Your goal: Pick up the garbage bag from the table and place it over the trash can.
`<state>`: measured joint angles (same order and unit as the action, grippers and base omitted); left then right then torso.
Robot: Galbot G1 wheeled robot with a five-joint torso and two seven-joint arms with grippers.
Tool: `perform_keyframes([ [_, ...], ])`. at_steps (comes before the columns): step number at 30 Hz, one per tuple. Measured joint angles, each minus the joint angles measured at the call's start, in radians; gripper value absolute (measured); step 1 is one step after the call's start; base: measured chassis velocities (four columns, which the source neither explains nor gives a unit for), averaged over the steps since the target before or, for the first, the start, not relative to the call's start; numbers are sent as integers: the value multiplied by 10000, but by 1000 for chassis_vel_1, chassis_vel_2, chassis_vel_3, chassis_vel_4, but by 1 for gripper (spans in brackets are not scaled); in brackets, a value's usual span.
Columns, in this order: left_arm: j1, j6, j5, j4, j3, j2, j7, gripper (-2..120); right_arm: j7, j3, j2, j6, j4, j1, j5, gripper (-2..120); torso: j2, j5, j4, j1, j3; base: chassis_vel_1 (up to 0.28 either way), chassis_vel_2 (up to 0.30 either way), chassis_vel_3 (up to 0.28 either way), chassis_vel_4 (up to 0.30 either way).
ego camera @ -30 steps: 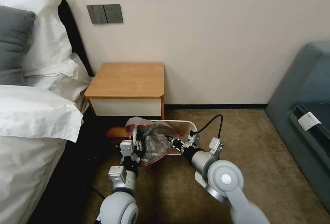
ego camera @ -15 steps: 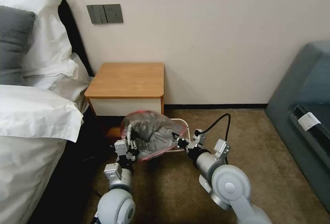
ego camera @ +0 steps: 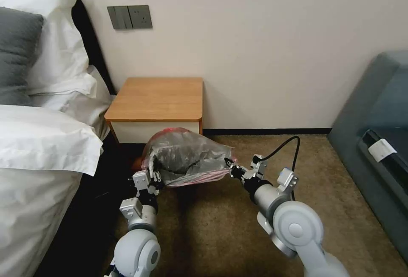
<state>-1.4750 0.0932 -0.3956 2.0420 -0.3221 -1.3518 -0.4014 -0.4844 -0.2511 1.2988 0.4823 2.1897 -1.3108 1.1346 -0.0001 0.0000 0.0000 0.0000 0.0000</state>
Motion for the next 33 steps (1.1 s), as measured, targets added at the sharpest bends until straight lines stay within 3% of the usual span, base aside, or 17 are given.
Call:
perform_keyframes([
  [26,-30,124,-437,462,-150,-69,-1,7,-58,-295,124,387,-436,-633,-120,0,1,0,-1,0,0,0,0,0,0],
  [33,-134,143,-496,564,-144,-65,106,7,757,-288,199,-197,-886,-473,-787,0,1,0,-1,0,0,0,0,0,0],
])
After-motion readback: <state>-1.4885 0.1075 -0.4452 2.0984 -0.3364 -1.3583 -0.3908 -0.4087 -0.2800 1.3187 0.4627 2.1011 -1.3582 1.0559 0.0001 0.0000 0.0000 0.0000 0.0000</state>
